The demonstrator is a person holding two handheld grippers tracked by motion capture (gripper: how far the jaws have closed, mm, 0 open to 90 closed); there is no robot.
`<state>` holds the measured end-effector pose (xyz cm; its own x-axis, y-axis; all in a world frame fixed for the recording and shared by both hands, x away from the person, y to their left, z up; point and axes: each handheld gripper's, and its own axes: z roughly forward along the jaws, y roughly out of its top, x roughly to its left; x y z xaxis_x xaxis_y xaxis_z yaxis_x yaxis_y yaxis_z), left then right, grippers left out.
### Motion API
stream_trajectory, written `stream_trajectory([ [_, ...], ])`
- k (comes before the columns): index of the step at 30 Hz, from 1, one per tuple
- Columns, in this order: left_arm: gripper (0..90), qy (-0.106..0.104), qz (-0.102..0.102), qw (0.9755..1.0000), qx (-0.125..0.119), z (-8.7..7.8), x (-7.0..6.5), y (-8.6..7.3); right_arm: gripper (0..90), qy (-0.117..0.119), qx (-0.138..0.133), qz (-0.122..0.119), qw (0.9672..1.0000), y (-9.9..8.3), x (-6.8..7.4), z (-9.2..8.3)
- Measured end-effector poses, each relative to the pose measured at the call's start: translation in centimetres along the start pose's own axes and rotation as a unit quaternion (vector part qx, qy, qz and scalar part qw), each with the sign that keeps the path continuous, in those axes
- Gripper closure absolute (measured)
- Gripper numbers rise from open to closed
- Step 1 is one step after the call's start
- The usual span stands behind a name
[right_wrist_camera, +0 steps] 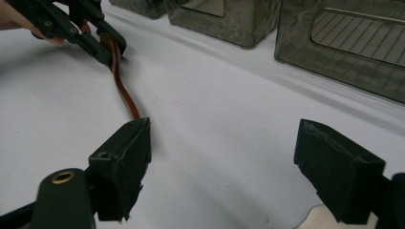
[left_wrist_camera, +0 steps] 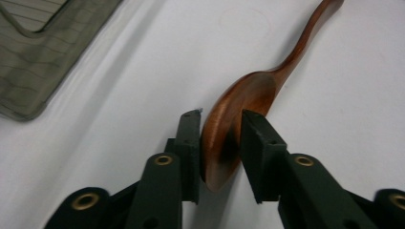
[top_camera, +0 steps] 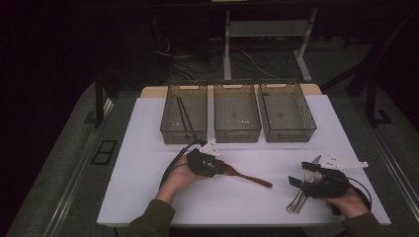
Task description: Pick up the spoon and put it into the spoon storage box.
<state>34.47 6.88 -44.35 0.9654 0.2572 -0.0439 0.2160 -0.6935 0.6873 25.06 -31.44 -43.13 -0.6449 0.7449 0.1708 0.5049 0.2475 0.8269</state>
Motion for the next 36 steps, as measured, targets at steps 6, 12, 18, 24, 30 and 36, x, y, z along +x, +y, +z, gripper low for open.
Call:
stream_trajectory([
  [6, 78.4, -0.002, 0.022, 0.9997, 0.014, 0.1, -0.4, -0.1, 20.4, 0.0, -0.002, 0.0, 1.0, 0.0, -0.1, 0.0],
  [12, 79.2, -0.001, 0.022, 0.9996, 0.015, 0.1, -0.4, 0.0, 20.4, 0.0, -0.001, 0.0, 1.0, 0.0, -0.1, 0.0],
  [18, 79.8, -0.003, 0.009, 1.0, 0.003, -0.1, -0.5, 0.1, 20.4, 0.0, -0.002, 0.0, 1.0, 0.0, 0.0, 0.0],
  [24, 79.8, -0.001, -0.021, 0.9992, -0.036, -1.3, -0.3, 0.3, 20.4, 0.0, -0.002, 0.0, 1.0, 0.0, -0.1, -0.1],
  [30, 79.8, 0.019, -0.041, 0.998, -0.044, -2.5, -0.4, 0.3, 20.4, 0.0, -0.006, 0.002, 1.0, 0.0, -0.1, -0.2],
  [36, 79.8, 0.037, -0.062, 0.9961, -0.052, -3.4, -0.6, 0.6, 20.4, 0.003, -0.002, -0.002, 1.0, 0.0, 0.0, 0.0],
])
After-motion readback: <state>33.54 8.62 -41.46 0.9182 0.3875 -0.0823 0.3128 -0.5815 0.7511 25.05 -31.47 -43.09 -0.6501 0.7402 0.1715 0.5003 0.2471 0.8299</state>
